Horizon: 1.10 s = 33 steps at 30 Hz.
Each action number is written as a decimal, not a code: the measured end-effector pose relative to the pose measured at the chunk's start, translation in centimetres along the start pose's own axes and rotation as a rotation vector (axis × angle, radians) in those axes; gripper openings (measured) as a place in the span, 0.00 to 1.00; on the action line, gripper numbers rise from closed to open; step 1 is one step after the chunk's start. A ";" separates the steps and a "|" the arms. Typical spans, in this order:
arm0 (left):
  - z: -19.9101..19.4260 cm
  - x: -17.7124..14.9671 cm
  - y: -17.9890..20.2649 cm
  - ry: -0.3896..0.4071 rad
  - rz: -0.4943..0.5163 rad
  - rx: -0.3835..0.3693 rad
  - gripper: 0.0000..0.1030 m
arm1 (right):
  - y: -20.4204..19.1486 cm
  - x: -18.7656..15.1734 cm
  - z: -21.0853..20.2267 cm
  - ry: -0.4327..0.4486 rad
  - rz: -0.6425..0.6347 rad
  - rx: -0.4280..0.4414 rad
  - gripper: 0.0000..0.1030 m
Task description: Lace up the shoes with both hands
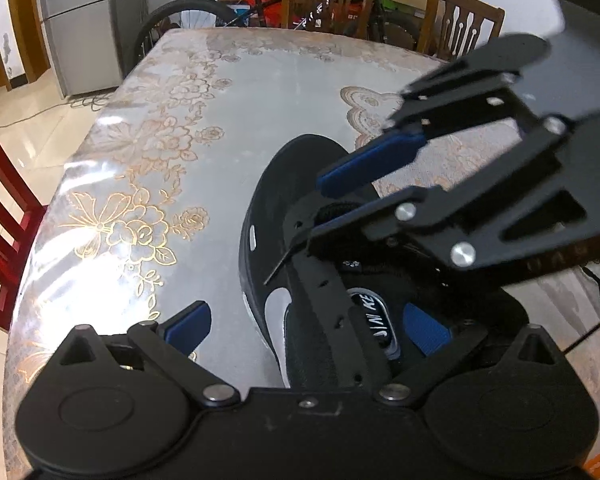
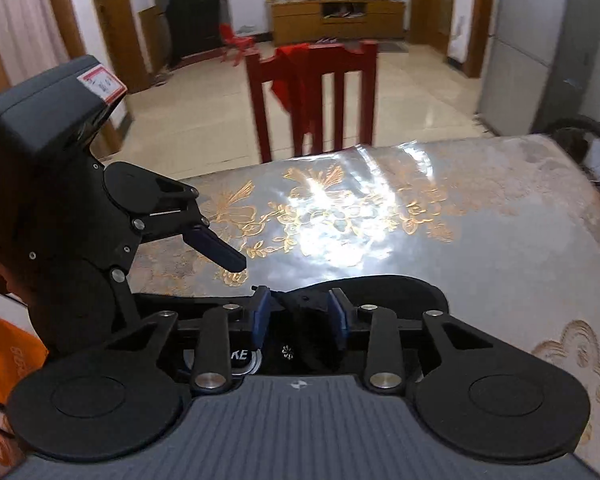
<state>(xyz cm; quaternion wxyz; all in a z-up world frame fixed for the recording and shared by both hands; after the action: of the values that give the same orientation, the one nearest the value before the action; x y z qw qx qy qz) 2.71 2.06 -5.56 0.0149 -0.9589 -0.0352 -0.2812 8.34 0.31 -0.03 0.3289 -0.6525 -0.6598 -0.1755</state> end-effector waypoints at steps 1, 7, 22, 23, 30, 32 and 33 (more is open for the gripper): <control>-0.1 0.0 0.0 0.001 0.004 0.006 1.00 | 0.1 0.0 0.2 -0.018 -0.007 0.022 0.34; -0.7 -0.3 0.1 0.001 0.004 0.021 1.00 | -1.2 -1.4 0.3 -0.160 -0.223 0.017 0.34; -0.4 0.4 0.3 -0.030 0.061 0.036 1.00 | 3.9 -2.9 -6.5 0.530 0.557 0.078 0.01; -0.3 0.5 0.3 -0.035 0.068 0.038 1.00 | 4.2 -3.3 -7.8 0.595 0.619 0.105 0.01; 0.9 0.8 0.8 -0.088 0.129 0.064 1.00 | 3.5 0.3 -16.8 0.933 0.631 0.249 0.01; 1.1 0.7 0.8 -0.096 0.132 0.065 1.00 | 2.8 2.4 -20.7 1.049 0.570 0.302 0.01; 1.1 0.5 0.7 -0.105 0.128 0.065 1.00 | 2.5 3.5 -22.6 1.095 0.532 0.303 0.01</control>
<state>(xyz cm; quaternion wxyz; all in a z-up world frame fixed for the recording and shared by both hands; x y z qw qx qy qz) 3.83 1.44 -6.24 0.0622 -0.9716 0.0165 -0.2275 15.64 -11.76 18.16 0.7404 -0.5561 -0.2281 -0.3010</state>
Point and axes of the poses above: each gripper's, at about its wrist camera, not at the fingertips, and z roughly the way its jaws point, y to its right, x to its top, the point moved 7 cm from there along z, roughly the way its jaws point, and after that the axes turned 8 degrees about x, right-handed, at the moved point
